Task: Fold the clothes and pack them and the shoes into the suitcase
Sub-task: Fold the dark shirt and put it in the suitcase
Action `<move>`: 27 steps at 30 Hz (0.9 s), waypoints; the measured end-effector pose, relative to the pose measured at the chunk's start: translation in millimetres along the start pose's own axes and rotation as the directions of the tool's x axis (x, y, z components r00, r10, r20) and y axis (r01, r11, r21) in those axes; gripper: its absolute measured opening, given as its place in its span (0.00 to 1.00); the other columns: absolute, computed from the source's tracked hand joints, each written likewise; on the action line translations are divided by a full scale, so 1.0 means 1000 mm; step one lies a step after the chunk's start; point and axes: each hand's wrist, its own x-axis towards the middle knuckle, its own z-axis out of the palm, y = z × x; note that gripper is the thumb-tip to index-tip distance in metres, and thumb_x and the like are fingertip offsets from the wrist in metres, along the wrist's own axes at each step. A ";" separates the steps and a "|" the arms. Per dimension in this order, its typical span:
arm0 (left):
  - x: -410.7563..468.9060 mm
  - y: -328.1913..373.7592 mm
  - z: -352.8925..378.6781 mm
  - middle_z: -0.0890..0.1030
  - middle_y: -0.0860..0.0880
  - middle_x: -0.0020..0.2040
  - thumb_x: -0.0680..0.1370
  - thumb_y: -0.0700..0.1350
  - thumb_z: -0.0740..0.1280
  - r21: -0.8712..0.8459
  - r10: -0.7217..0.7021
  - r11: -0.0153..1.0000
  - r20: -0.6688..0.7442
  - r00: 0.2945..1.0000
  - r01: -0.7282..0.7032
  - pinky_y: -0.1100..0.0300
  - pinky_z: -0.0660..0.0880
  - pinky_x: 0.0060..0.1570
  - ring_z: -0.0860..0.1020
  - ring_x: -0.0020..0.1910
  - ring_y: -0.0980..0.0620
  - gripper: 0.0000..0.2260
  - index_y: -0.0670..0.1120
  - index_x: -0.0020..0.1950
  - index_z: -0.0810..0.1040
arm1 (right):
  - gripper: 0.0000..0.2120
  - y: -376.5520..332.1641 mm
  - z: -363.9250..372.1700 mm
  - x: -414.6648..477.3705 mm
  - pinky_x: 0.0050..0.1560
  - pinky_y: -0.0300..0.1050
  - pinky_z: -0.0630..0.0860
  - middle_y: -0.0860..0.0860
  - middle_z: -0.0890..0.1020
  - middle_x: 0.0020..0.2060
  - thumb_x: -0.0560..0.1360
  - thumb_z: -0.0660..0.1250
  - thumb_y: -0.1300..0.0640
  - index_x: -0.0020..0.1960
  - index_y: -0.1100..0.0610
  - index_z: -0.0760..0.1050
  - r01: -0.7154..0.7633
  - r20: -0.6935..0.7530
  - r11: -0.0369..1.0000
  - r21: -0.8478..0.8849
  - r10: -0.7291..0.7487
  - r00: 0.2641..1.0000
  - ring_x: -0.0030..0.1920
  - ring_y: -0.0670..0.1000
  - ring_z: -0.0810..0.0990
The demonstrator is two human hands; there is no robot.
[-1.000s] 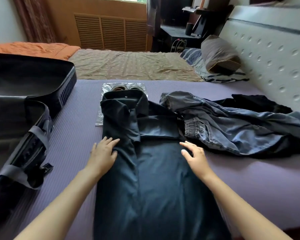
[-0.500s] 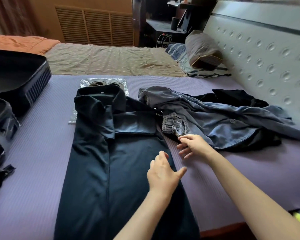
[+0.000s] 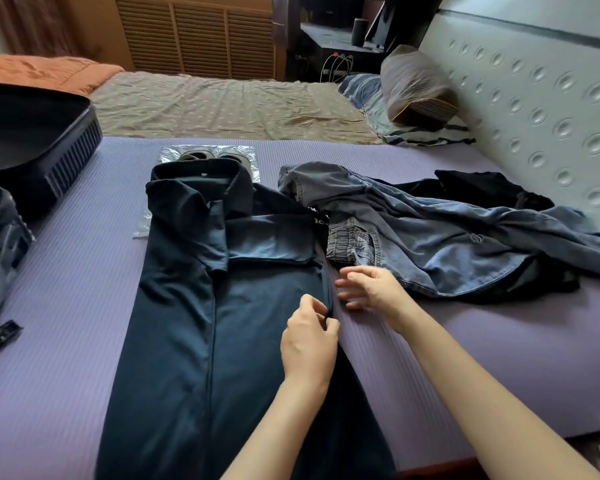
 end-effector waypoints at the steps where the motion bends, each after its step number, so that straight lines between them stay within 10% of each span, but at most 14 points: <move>1: -0.001 -0.002 -0.007 0.78 0.53 0.43 0.74 0.44 0.65 -0.067 -0.011 0.998 -0.015 1.000 0.010 0.57 0.72 0.47 0.78 0.47 0.48 0.07 0.48 0.51 0.72 | 0.08 -0.003 0.005 0.008 0.28 0.37 0.74 0.54 0.80 0.41 0.80 0.59 0.62 0.56 0.61 0.74 0.005 -0.045 1.000 -0.001 -0.006 0.999 0.33 0.50 0.78; 8: -0.005 -0.021 -0.034 0.79 0.55 0.39 0.72 0.41 0.68 -0.359 -0.137 0.923 0.023 0.990 0.136 0.51 0.80 0.41 0.80 0.33 0.54 0.10 0.49 0.52 0.77 | 0.22 -0.030 0.067 0.071 0.27 0.40 0.70 0.53 0.70 0.27 0.68 0.74 0.43 0.31 0.55 0.66 -0.060 -0.159 0.992 -0.111 0.042 0.986 0.26 0.52 0.71; 13: -0.007 -0.031 -0.042 0.80 0.53 0.39 0.73 0.40 0.68 -0.462 -0.166 0.871 0.044 0.985 0.167 0.51 0.81 0.38 0.79 0.30 0.58 0.08 0.50 0.50 0.78 | 0.22 -0.031 0.086 0.099 0.44 0.47 0.77 0.57 0.82 0.50 0.65 0.78 0.60 0.56 0.62 0.77 -0.043 -0.320 0.996 -0.078 0.015 0.947 0.45 0.54 0.80; 17: -0.007 -0.038 -0.051 0.80 0.53 0.40 0.72 0.40 0.68 -0.517 -0.167 0.843 0.004 0.986 0.146 0.50 0.80 0.40 0.78 0.34 0.58 0.09 0.52 0.49 0.78 | 0.18 -0.040 0.098 0.092 0.55 0.42 0.74 0.52 0.79 0.46 0.69 0.72 0.65 0.59 0.65 0.78 0.174 -0.286 0.976 -0.134 -0.206 0.936 0.47 0.49 0.77; 27: -0.020 -0.083 -0.112 0.80 0.50 0.48 0.76 0.40 0.66 -0.639 -0.240 0.756 -0.066 0.969 0.144 0.57 0.81 0.38 0.81 0.47 0.53 0.10 0.52 0.54 0.77 | 0.23 -0.058 0.196 0.086 0.37 0.37 0.72 0.45 0.75 0.32 0.72 0.67 0.63 0.66 0.51 0.75 0.393 0.028 0.886 -0.245 -0.399 0.917 0.30 0.41 0.73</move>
